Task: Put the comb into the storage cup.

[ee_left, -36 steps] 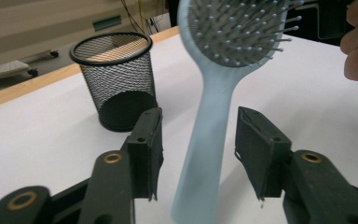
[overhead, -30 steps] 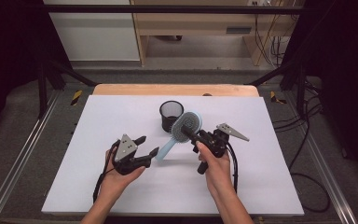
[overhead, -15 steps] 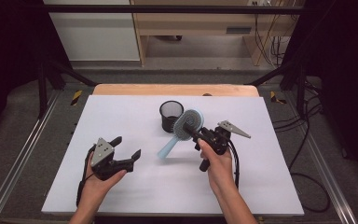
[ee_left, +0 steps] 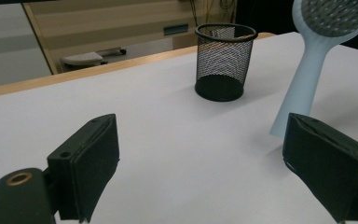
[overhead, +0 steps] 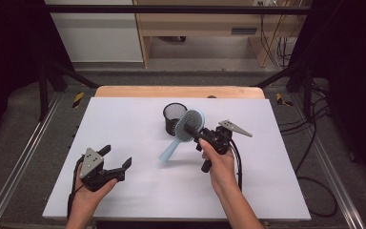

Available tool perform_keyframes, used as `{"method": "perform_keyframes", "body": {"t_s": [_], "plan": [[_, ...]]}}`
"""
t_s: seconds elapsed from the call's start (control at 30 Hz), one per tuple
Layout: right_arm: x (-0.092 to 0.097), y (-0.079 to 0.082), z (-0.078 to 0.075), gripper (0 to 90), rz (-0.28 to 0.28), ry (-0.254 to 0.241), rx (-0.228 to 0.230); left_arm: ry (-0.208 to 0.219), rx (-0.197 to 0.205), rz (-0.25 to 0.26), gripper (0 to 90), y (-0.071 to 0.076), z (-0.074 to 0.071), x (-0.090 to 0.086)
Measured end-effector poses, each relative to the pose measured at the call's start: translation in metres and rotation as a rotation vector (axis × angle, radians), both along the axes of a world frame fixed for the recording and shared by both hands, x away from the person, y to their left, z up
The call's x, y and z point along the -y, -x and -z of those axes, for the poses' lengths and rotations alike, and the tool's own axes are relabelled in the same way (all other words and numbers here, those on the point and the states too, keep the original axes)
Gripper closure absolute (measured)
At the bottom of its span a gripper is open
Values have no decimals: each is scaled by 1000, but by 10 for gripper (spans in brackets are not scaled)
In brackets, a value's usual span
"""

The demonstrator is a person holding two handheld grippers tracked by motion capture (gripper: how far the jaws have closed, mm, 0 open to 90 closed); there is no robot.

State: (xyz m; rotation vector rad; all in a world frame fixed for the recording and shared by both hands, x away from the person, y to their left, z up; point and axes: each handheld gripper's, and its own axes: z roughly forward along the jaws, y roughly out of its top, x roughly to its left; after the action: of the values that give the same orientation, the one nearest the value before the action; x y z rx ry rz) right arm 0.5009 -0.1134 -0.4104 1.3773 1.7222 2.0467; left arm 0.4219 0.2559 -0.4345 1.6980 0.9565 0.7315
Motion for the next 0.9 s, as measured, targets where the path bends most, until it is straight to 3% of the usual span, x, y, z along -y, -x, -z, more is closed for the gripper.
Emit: {"method": "perform_keyframes", "body": {"t_s": [0.5, 0.9], "plan": [[3, -5, -3, 522, -14, -12, -39, 3, -22, -35, 118, -4, 4, -8], [2, -5, -14, 546, -2, 22, -13, -3, -24, -33, 117, -4, 5, -9]]}}
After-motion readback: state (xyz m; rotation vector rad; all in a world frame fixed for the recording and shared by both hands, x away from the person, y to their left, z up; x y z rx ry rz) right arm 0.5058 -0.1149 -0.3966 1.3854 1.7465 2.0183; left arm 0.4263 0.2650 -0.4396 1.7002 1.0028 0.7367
